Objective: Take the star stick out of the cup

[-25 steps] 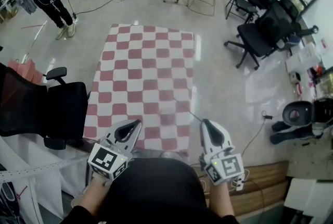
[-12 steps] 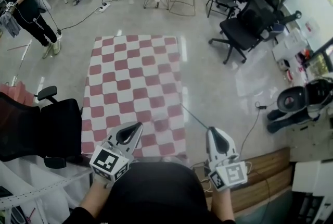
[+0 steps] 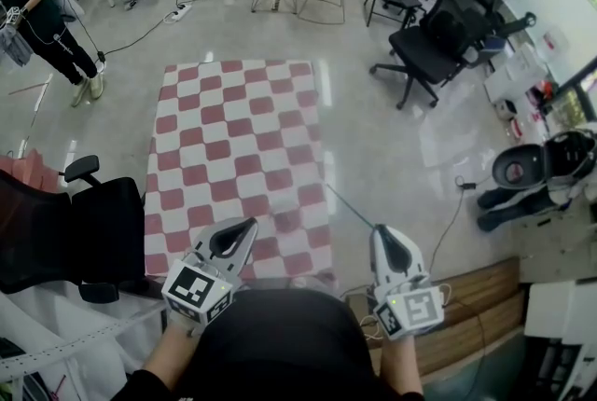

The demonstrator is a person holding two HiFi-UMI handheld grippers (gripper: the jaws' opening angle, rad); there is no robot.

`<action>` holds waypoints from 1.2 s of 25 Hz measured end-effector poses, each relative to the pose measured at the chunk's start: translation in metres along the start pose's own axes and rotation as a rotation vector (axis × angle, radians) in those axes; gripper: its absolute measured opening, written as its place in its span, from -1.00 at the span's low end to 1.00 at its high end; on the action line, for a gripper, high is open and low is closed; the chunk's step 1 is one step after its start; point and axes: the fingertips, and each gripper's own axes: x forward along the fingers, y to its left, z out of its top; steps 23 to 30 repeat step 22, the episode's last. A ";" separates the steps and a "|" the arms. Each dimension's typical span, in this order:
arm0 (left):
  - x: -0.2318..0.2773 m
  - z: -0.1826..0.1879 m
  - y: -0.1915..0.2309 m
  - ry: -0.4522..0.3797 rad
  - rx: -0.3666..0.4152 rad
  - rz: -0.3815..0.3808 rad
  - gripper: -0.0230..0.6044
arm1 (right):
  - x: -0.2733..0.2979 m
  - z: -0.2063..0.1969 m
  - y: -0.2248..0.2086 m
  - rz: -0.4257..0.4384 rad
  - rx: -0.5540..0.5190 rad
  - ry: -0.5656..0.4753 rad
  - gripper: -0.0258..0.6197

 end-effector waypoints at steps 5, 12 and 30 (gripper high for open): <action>-0.002 -0.001 -0.001 -0.002 -0.004 0.004 -0.80 | 0.000 -0.001 0.003 0.011 -0.001 -0.002 -0.83; -0.006 -0.004 -0.004 0.000 -0.003 0.014 -0.80 | 0.002 -0.004 0.005 0.022 0.002 0.004 -0.83; -0.009 -0.009 -0.004 -0.002 -0.016 0.035 -0.80 | 0.003 -0.006 0.005 0.034 0.000 0.000 -0.83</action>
